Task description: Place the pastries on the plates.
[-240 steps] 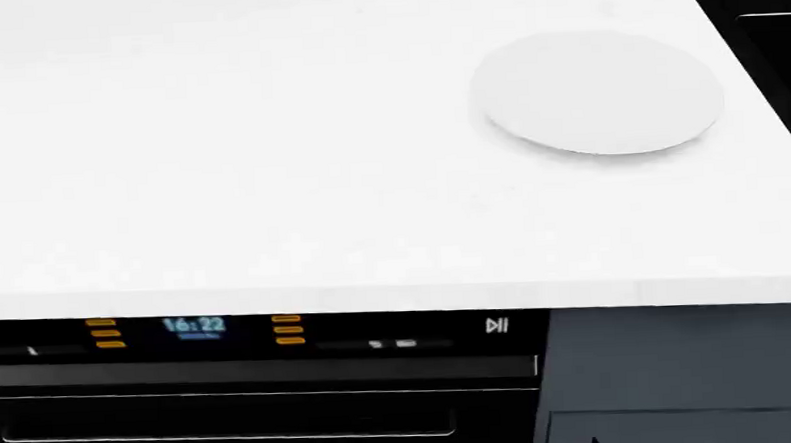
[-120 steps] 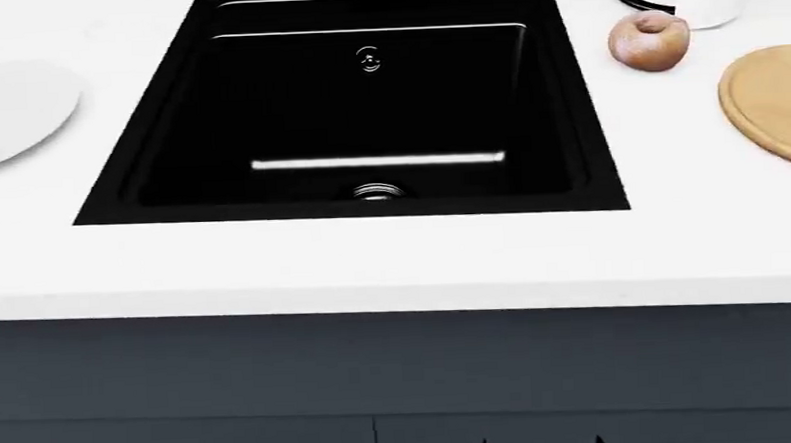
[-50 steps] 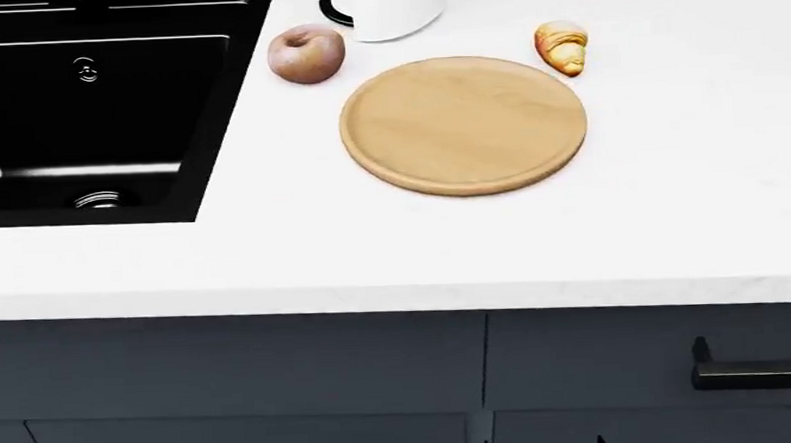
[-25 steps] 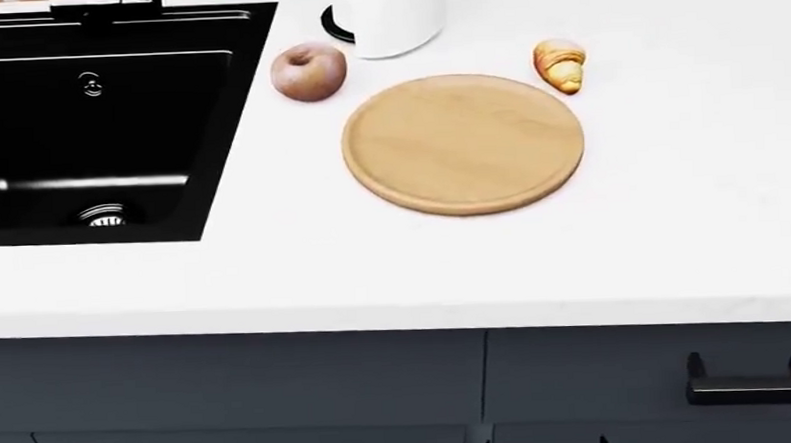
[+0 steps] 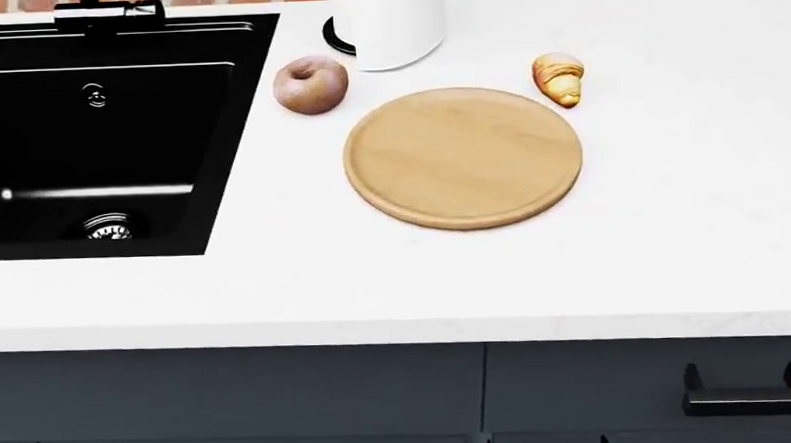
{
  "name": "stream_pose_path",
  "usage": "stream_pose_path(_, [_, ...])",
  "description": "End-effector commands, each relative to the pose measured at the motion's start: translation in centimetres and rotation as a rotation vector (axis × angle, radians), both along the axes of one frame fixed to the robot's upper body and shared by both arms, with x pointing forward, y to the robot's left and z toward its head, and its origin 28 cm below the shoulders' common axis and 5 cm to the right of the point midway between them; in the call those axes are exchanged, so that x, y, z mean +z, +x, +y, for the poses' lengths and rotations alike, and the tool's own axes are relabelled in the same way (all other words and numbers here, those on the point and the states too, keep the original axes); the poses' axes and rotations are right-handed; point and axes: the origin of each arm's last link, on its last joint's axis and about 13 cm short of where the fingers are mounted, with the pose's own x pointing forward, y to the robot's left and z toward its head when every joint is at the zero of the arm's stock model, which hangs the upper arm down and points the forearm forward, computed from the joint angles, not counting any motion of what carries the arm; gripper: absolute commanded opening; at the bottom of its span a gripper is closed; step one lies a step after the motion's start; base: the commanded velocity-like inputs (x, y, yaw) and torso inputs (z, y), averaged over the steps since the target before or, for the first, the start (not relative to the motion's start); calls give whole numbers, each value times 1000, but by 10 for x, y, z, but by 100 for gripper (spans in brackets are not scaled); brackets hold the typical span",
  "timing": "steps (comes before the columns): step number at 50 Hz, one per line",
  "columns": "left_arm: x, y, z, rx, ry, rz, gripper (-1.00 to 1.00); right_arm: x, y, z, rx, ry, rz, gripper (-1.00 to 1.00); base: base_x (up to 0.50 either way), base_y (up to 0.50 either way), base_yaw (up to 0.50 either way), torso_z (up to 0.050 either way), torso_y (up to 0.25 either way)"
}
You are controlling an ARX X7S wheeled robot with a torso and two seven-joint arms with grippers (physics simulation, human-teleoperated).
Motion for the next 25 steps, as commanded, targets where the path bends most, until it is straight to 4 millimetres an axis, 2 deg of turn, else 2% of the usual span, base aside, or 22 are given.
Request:
stream_pose_path(1, [1,-1,-1,-13,-38,-5,100,0,0,0,0,0,0,100,0,0,0,0,0])
stream_pose_path(5, [-1,0,-2,4,12,39,100,0,0,0,0,0,1,100,0,0,0,0,0])
stream_pose_path(14, [1,0,-1,-2,-16,0,100,1,0,0,-1,10,0,100,0,0,0,0,0])
stream_pose_path(15, [2,1,-2,1,-25,4,100,2,2,0,-7,73,7,100,0,0,0,0,0])
stream_pose_path(17, [6,3,-3,6,0,-10,100,5,5,0,-11,35,4,100,0,0,0,0,0])
stream_pose_path(18, [12,2,-4,-2,-66,17,100,13,6,-2,-33,22,-1,100,0,0,0,0,0])
stream_pose_path(20, [30,2,-7,-57,-42,43,100,45,10,-7,-54,28,-81,100,0,0,0,0,0])
stream_pose_path(21, [44,3,-9,-70,14,0,100,62,12,-11,-55,45,-116,100,0,0,0,0,0])
stream_pose_path(22, [57,4,-9,-76,-15,-11,100,76,15,-16,-62,32,-129,100,0,0,0,0,0])
stream_pose_path(23, [61,5,-9,-82,-20,-13,100,81,16,-17,-62,26,-136,100,0,0,0,0,0])
stream_pose_path(25, [87,15,-7,-84,-41,-21,100,101,23,-26,-73,6,-149,100,0,0,0,0,0])
